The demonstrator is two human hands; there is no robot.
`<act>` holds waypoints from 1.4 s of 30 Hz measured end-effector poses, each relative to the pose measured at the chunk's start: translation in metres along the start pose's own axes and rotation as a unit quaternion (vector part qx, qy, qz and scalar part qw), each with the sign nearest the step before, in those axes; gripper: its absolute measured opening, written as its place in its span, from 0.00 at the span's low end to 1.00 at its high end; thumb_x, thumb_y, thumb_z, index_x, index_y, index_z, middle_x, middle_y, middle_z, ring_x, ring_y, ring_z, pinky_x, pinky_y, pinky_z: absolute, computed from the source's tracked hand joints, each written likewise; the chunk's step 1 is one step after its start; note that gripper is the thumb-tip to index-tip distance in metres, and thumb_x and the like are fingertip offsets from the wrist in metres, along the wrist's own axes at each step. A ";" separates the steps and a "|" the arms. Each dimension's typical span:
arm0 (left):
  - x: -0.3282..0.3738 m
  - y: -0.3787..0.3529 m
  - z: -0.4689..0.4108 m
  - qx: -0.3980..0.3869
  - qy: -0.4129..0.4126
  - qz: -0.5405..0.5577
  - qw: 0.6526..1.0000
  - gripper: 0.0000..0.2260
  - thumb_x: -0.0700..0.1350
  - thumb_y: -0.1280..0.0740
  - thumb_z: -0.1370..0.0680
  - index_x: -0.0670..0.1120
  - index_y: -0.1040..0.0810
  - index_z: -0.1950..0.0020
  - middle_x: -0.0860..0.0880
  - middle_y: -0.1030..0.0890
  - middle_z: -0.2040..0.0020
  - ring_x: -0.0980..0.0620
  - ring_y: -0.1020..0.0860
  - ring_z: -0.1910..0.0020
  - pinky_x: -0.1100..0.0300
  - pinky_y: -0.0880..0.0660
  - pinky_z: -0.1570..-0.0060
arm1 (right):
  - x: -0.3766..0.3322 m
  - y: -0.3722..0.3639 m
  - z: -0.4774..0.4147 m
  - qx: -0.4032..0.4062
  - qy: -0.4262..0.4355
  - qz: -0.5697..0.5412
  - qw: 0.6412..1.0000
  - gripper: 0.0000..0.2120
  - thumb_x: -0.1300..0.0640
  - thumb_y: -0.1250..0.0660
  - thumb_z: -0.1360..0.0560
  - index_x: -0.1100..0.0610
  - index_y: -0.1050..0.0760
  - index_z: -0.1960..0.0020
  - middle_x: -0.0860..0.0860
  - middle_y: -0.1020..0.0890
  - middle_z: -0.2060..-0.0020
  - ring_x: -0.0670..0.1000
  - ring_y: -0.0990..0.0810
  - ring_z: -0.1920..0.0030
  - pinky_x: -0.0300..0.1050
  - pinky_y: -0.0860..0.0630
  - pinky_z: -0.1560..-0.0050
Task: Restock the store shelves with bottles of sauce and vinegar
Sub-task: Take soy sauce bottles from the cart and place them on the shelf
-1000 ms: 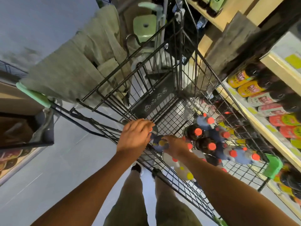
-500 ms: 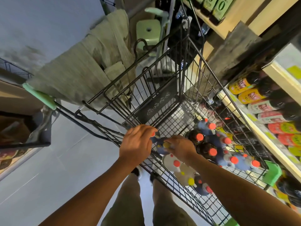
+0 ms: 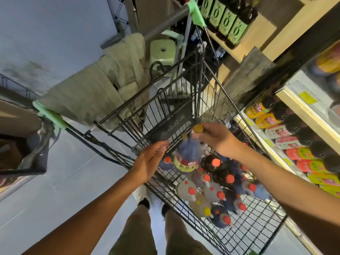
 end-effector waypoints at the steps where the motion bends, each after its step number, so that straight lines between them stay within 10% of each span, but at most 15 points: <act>1: 0.002 0.001 -0.002 -0.020 0.008 0.011 1.000 0.23 0.74 0.45 0.21 0.70 0.30 0.29 0.73 0.26 0.33 0.72 0.29 0.32 0.64 0.30 0.35 | -0.008 0.004 -0.005 -0.001 0.002 -0.012 1.000 0.10 0.49 0.29 0.22 0.56 0.18 0.49 0.59 0.15 0.56 0.57 0.16 0.58 0.55 0.19 0.53; 8: 0.031 0.004 -0.015 -0.080 0.003 0.100 0.992 0.44 0.71 0.21 0.39 0.61 0.30 0.26 0.55 0.19 0.33 0.53 0.20 0.34 0.50 0.20 0.40 | -0.068 0.002 -0.024 -0.053 0.111 -0.078 0.989 0.08 0.56 0.31 0.19 0.60 0.17 0.48 0.50 0.14 0.59 0.42 0.17 0.61 0.33 0.22 0.58; 13: 0.031 0.019 -0.016 -0.065 -0.013 0.068 0.995 0.43 0.63 0.15 0.43 0.67 0.29 0.31 0.60 0.18 0.37 0.61 0.20 0.36 0.61 0.19 0.44 | -0.078 -0.016 -0.032 -0.075 0.101 -0.124 0.984 0.05 0.58 0.32 0.19 0.57 0.17 0.48 0.51 0.14 0.58 0.48 0.16 0.60 0.52 0.17 0.57; 16: 0.018 0.023 -0.018 -0.048 -0.007 0.081 0.996 0.36 0.54 0.14 0.39 0.60 0.25 0.34 0.57 0.16 0.39 0.57 0.20 0.36 0.60 0.20 0.42 | -0.069 -0.026 -0.036 -0.054 0.089 -0.147 0.984 0.07 0.59 0.29 0.21 0.58 0.17 0.43 0.53 0.12 0.52 0.48 0.14 0.52 0.46 0.17 0.48; 19: 0.017 0.037 -0.014 0.080 0.004 -0.062 0.995 0.38 0.68 0.20 0.39 0.63 0.31 0.34 0.68 0.20 0.50 0.72 0.22 0.49 0.73 0.26 0.50 | -0.053 -0.031 -0.037 -0.028 0.083 -0.153 0.984 0.16 0.59 0.24 0.25 0.51 0.19 0.38 0.45 0.14 0.45 0.45 0.15 0.45 0.41 0.20 0.42; 27: 0.018 0.049 -0.010 0.198 0.014 -0.047 0.979 0.39 0.69 0.22 0.38 0.60 0.30 0.32 0.66 0.18 0.47 0.70 0.21 0.48 0.56 0.19 0.46 | 0.086 -0.109 -0.017 -0.108 -0.169 0.098 0.975 0.15 0.56 0.27 0.24 0.54 0.19 0.37 0.51 0.16 0.41 0.49 0.18 0.41 0.46 0.23 0.37; 42: 0.006 0.046 -0.017 0.219 0.044 -0.003 0.975 0.40 0.68 0.19 0.40 0.65 0.30 0.32 0.67 0.20 0.42 0.66 0.21 0.41 0.56 0.19 0.42 | 0.139 -0.203 -0.039 0.051 -0.131 0.114 0.983 0.12 0.43 0.32 0.25 0.39 0.27 0.42 0.41 0.21 0.52 0.45 0.24 0.56 0.40 0.30 0.64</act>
Point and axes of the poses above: each hand's wrist, its own z-axis away from the middle knuckle, its own y-axis out of the back of the hand, x = y × z, the point moved 5 cm from there along -z, towards the middle knuckle
